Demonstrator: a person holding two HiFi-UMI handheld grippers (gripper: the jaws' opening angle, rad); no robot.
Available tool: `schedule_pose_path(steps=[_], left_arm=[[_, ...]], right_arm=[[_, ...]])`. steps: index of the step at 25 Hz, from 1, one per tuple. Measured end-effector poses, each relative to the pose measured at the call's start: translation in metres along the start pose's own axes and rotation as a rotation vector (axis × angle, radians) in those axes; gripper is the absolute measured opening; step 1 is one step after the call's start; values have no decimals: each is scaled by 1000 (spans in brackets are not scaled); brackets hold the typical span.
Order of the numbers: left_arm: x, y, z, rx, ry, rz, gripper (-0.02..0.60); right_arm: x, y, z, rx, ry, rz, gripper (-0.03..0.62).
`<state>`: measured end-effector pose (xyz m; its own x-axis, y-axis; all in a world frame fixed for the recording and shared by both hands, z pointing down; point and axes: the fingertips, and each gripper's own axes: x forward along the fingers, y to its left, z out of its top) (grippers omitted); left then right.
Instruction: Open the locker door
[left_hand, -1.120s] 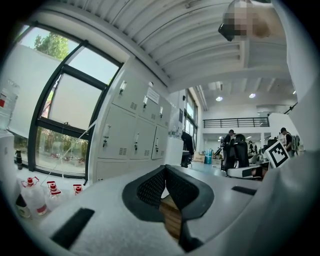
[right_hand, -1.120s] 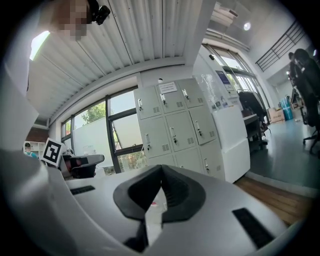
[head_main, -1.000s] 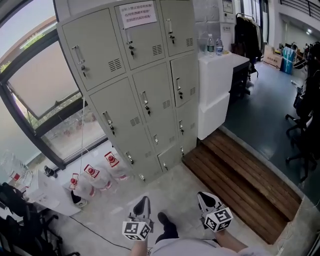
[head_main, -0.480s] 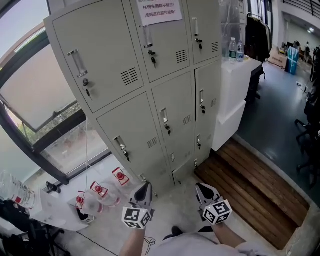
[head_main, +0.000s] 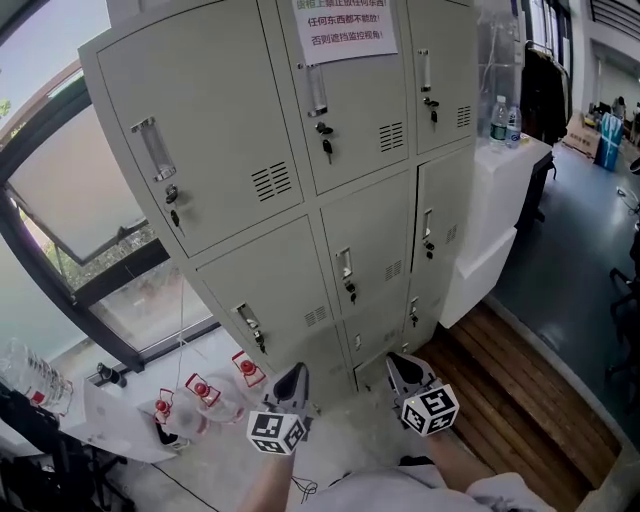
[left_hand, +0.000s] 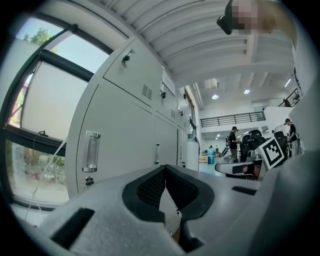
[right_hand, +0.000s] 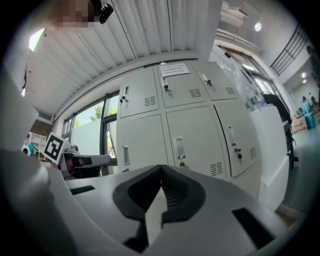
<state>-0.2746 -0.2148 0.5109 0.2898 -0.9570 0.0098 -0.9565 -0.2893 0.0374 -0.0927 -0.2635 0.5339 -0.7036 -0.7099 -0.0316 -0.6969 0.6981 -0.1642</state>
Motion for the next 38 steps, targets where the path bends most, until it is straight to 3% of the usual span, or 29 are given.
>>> schedule_pose_path(steps=[7,13,14,15,16,26,38], left_arm=[[44,3,20,-17,-22,60,9],[58,0,25,-12,-27,65,9],[59,-1,25,-8,-26,66,9],[60,0,25,-5,-24,68,9],[60,1,25,-3,-21,69,9],[59,7,24,-13,-14,65,9],[51,7,21,-25,-10,36,9]], right_arm=[[37,-42,14,-23,36,87,14],[58,-47,20,-20,65,159,15],[61,-47,19,-8,75,177,43],[65,-46,19,5,84,193,186],[68,-45,19,15,90,203,238],[83,-50,46,-5,85,197,238],[115,-30,155,-98,11,315,238]])
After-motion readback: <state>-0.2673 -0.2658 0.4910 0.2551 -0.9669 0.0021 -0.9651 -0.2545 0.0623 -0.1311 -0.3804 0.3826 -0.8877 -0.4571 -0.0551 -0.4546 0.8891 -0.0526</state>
